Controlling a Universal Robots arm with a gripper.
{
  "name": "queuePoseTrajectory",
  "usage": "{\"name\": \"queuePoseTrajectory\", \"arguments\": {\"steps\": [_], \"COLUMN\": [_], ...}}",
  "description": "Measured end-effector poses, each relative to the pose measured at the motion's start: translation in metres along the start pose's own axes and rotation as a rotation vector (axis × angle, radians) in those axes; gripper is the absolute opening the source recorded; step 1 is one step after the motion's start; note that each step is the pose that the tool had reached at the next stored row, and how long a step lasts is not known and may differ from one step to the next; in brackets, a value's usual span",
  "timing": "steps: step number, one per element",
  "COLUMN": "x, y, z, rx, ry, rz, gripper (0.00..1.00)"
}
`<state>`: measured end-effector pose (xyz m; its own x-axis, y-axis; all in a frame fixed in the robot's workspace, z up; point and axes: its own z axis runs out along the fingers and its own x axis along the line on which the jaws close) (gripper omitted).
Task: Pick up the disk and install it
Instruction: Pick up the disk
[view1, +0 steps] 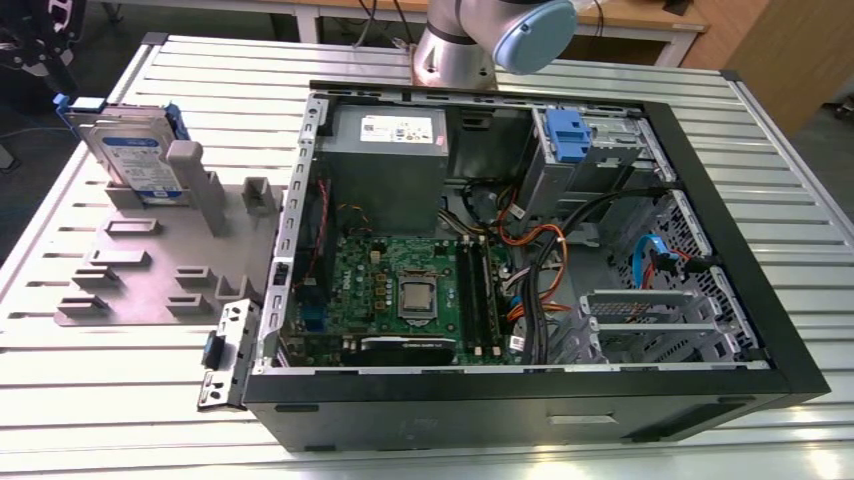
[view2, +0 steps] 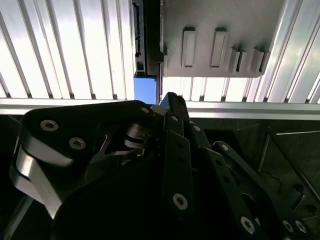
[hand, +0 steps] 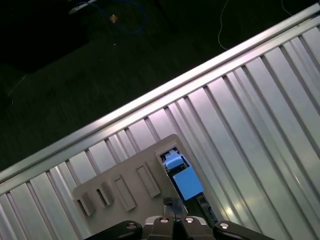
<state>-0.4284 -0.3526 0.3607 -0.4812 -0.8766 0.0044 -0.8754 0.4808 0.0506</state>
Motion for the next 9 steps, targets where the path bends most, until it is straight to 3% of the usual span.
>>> {"name": "queuePoseTrajectory", "arguments": {"steps": [9], "x": [0.0], "y": [0.0], "z": [0.0], "rx": [0.0003], "ry": [0.0028], "rz": [-0.056], "gripper": [0.11]}}
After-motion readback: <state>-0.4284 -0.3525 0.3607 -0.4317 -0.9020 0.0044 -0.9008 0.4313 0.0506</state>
